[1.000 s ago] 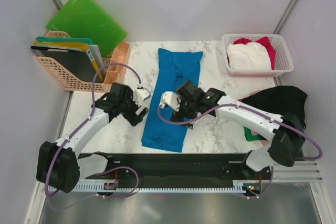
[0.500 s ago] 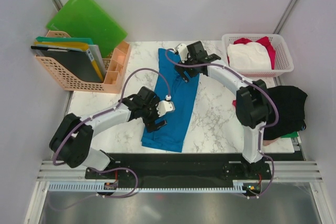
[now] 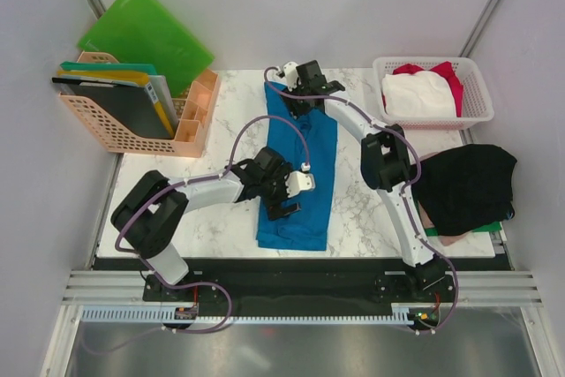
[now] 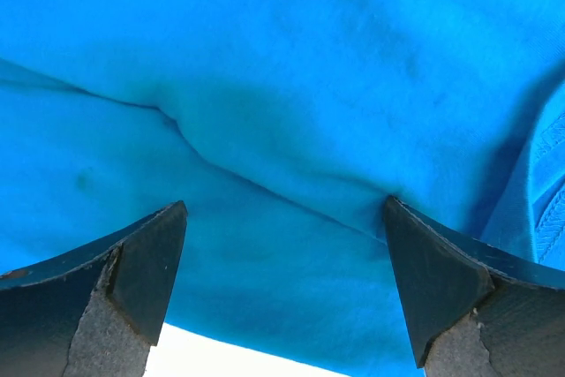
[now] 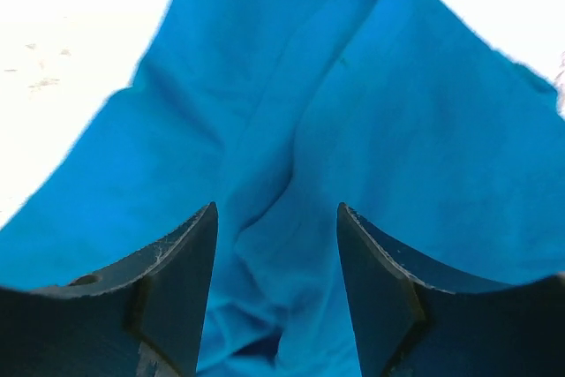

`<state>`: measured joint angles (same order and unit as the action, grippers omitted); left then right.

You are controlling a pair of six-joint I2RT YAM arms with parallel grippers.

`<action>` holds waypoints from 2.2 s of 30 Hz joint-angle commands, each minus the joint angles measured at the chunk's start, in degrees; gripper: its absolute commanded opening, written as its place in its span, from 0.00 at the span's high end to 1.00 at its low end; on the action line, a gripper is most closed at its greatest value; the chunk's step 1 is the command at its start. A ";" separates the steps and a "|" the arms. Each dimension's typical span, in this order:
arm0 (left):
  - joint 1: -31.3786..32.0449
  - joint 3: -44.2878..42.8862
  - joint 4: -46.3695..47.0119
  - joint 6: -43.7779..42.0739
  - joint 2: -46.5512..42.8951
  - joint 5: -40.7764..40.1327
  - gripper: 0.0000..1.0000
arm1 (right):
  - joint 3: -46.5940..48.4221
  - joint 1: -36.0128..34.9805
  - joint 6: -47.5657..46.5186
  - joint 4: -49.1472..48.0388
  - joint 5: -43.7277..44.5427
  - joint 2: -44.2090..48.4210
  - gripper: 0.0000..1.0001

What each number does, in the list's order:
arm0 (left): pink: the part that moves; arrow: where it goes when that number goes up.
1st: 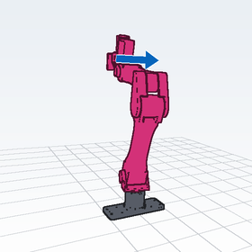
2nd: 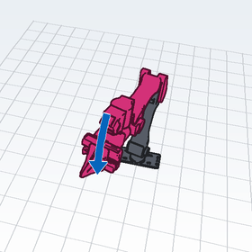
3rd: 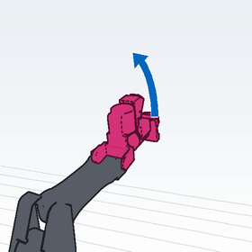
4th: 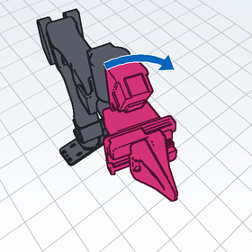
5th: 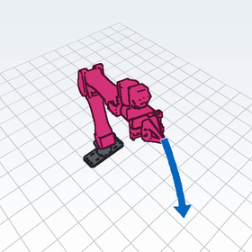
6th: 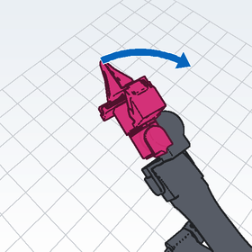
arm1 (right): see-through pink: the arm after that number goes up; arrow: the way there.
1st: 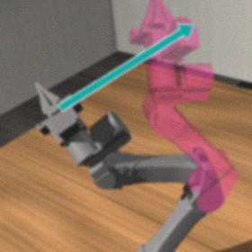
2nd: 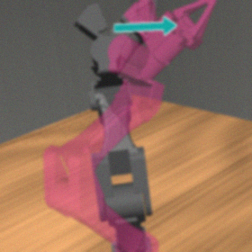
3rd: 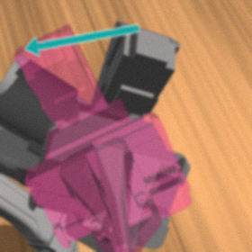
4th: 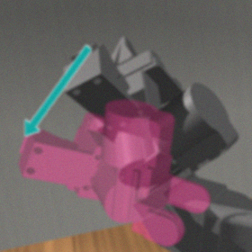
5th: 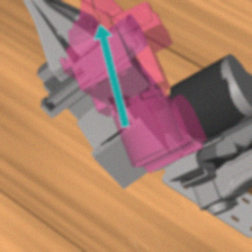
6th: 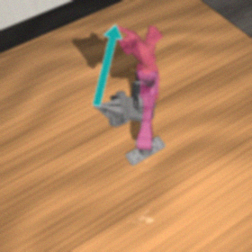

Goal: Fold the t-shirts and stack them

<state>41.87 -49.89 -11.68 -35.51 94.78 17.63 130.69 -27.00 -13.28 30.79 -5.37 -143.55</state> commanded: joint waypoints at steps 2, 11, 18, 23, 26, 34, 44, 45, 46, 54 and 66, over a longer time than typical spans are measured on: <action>0.94 1.20 0.00 -2.55 2.25 -3.91 0.00 | 4.74 1.51 2.64 -1.69 0.71 -3.23 0.36; 1.64 -1.61 -2.38 -2.73 1.02 -5.40 0.00 | 0.46 2.83 1.85 -9.06 4.13 -5.78 0.64; 2.17 0.32 -3.08 -2.55 -1.88 -7.34 0.00 | 2.81 2.22 2.56 -13.03 5.01 -9.47 0.82; 2.17 1.20 -3.70 -2.81 -2.59 -8.66 0.00 | 3.95 1.61 1.85 -12.59 4.49 -10.53 0.10; 2.25 1.11 -3.79 -2.46 -2.59 -8.93 0.00 | 3.60 1.08 1.24 -12.59 3.61 -10.44 0.07; 2.17 1.81 -3.96 -2.37 -3.02 -9.54 0.00 | 3.00 -1.21 0.71 -12.68 3.17 -9.04 0.02; 2.34 0.06 -4.05 -2.20 -0.57 -8.93 0.00 | -16.77 -3.40 3.78 -19.71 1.67 13.36 0.02; 2.43 -0.12 -3.96 -2.20 -0.30 -8.84 0.00 | -18.79 -3.41 4.05 -21.36 1.59 15.29 0.02; 2.52 -0.38 -3.87 -2.02 -0.13 -8.75 0.00 | -22.46 -3.58 4.22 -22.08 1.59 18.53 0.02; 3.48 -0.47 -3.96 -2.20 0.40 -9.10 0.00 | -26.29 -3.76 2.56 -21.49 5.01 20.42 0.02; 3.05 2.95 1.74 -2.81 -8.90 -19.73 0.00 | -12.81 -3.85 6.51 3.94 1.50 13.64 0.02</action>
<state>45.12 -47.94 -13.50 -35.73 90.15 4.62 122.52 -30.81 -8.16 32.86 -4.12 -134.47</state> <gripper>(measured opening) 0.996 0.982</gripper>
